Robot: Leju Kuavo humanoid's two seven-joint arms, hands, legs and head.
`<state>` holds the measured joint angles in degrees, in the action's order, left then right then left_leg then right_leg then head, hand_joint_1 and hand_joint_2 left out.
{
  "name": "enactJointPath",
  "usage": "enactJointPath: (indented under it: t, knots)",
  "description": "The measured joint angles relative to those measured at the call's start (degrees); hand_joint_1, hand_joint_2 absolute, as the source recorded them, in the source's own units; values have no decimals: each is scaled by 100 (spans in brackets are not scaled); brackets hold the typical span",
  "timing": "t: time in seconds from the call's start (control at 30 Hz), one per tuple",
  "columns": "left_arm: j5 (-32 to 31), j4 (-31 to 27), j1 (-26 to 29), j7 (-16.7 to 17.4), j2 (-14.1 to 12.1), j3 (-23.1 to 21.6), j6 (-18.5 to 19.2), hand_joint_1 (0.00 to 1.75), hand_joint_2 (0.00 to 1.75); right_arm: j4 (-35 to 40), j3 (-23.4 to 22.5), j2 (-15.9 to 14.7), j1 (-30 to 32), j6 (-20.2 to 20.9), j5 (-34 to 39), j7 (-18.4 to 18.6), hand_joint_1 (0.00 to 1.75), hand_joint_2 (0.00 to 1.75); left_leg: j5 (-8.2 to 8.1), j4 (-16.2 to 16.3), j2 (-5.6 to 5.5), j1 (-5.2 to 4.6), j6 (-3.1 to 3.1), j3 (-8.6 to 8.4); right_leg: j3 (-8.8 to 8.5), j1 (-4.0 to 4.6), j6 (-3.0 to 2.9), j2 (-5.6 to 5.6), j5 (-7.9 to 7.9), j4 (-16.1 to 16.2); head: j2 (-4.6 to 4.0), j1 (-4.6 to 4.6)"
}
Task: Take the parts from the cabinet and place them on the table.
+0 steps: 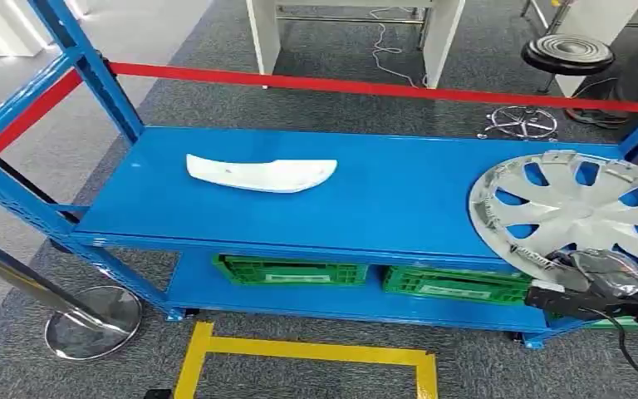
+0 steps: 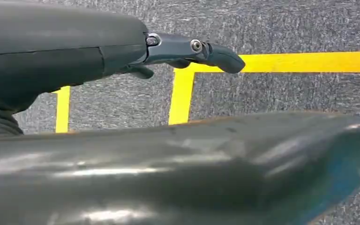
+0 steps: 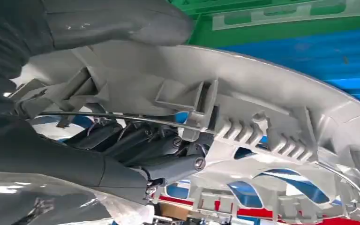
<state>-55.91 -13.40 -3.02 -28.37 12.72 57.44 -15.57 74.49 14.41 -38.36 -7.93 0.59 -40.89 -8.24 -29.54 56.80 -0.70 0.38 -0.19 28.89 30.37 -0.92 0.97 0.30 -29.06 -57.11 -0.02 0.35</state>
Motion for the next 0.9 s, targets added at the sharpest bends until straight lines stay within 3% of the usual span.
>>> enactJointPath:
  t: [0.53, 0.67, 0.77, 0.9]
  knots:
    - [98, 0, 2, -481, -103, 20, 879, 0, 175, 201, -105, 162, 129, -345, -479, -155, 175, 175, 0, -1, 0, 0, 0, 8, 4, 0, 0, 0, 0, -1, 0, 0]
    - [195, 0, 4, -621, -140, 46, 1253, 0, 175, 501, -85, 249, 190, -442, -649, -208, 175, 175, 1, -1, -2, 0, 0, 19, 16, 0, 0, 0, 0, -3, 0, 0]
    - [230, 0, 4, -671, -157, 66, 1288, 0, 175, 663, -55, 293, 166, -501, -730, -221, 175, 175, 2, -1, -5, 0, 1, 27, 19, 1, 0, -8, 0, -5, 0, 2]
    - [280, 0, -8, -662, -168, 140, 1069, 0, 175, 785, 98, 372, -78, -549, -910, -260, 175, 175, 2, -2, -2, 0, 1, 38, 32, 1, 0, 0, 0, -7, 0, 0]
